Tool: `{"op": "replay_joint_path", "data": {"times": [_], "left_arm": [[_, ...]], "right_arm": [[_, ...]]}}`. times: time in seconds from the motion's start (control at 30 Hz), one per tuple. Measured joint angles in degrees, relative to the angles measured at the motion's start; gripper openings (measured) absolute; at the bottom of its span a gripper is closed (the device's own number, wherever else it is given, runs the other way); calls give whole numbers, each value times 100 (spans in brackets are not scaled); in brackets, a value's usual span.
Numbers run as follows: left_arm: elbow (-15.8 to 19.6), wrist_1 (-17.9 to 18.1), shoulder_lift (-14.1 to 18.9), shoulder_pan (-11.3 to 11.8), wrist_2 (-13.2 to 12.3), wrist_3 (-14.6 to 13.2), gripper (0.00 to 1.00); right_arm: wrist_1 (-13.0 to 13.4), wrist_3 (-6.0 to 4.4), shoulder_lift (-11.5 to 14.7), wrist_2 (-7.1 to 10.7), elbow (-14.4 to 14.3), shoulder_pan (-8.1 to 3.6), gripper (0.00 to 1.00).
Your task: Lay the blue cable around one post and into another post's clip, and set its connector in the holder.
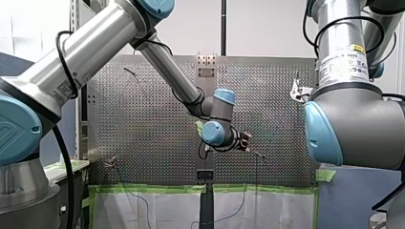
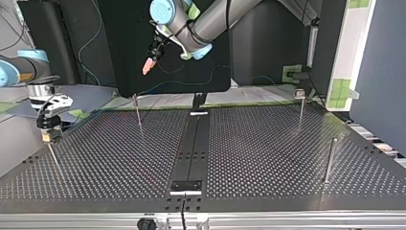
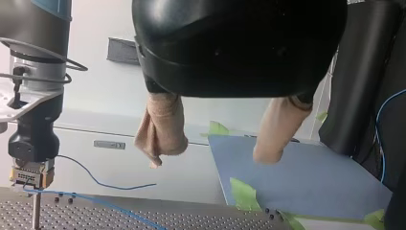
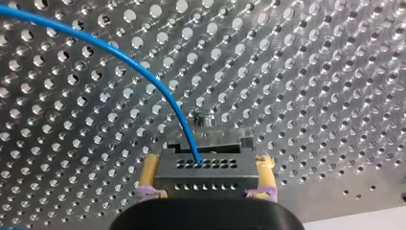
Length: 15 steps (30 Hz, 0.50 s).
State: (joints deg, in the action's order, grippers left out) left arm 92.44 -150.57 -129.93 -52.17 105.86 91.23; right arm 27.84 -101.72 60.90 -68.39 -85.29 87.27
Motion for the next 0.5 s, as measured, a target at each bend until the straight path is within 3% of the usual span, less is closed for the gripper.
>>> {"op": "replay_joint_path", "data": {"times": [0.5], "left_arm": [[0, 9, -1, 1, -1, 39, 99]], "right_arm": [[28, 37, -61, -7, 109, 6, 0]]}}
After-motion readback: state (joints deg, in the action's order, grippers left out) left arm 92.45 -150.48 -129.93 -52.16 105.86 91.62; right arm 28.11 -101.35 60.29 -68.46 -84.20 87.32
